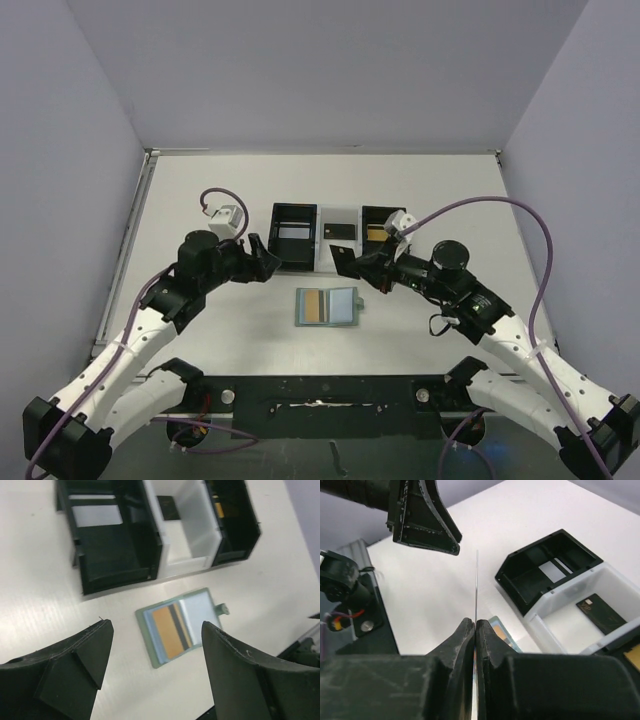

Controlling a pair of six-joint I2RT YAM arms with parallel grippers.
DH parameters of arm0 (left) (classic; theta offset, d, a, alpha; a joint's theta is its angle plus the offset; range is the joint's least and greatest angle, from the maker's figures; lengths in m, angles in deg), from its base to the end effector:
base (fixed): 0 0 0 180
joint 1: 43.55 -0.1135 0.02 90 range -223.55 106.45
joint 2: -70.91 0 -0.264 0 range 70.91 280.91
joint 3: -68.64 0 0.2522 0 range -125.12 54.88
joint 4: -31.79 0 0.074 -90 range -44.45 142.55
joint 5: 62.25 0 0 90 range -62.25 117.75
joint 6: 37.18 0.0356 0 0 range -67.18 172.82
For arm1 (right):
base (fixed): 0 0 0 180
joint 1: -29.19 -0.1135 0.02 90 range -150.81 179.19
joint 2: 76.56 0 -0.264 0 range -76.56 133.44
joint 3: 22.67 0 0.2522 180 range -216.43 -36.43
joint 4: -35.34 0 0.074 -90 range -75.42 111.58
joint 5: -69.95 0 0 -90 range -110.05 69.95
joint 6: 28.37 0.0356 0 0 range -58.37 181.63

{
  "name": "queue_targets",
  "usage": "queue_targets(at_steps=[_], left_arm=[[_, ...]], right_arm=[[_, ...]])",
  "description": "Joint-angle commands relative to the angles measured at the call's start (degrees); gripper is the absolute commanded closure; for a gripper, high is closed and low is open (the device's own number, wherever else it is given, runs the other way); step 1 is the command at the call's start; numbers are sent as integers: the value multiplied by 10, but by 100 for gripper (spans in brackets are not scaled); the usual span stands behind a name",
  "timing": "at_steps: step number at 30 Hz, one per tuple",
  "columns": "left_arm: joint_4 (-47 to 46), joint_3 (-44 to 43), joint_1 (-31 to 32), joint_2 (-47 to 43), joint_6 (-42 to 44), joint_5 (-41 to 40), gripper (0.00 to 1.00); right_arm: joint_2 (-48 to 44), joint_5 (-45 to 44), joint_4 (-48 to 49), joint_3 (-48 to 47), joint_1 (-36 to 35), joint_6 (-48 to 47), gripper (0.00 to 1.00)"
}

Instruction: Take the credit cards out of the card holder

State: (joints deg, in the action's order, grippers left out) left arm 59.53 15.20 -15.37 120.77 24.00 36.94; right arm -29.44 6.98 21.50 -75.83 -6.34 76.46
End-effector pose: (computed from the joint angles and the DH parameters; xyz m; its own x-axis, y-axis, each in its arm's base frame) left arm 0.1746 -0.1000 0.2864 -0.6027 -0.2170 -0.7679 0.3471 0.7953 -0.4971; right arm 0.1500 0.1270 0.3191 -0.3330 0.0423 -0.9420 -0.8264 0.4680 0.3132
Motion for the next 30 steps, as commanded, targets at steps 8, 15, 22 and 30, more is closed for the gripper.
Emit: queue_targets(at_steps=[8,15,22,30], left_arm=[[14,9,-178,13,34,-34,28],[-5,18,-186,-20,42,-83,27],[-7,29,-187,-39,51,-89,27],[-10,32,-189,-35,47,-78,27]], right_arm=[[61,-190,-107,-63,-33,-198,100],[136,-239,-96,-96,-32,-255,100],[266,-226,-121,-184,-33,-343,100],[358,-235,-104,-254,-22,-406,100]])
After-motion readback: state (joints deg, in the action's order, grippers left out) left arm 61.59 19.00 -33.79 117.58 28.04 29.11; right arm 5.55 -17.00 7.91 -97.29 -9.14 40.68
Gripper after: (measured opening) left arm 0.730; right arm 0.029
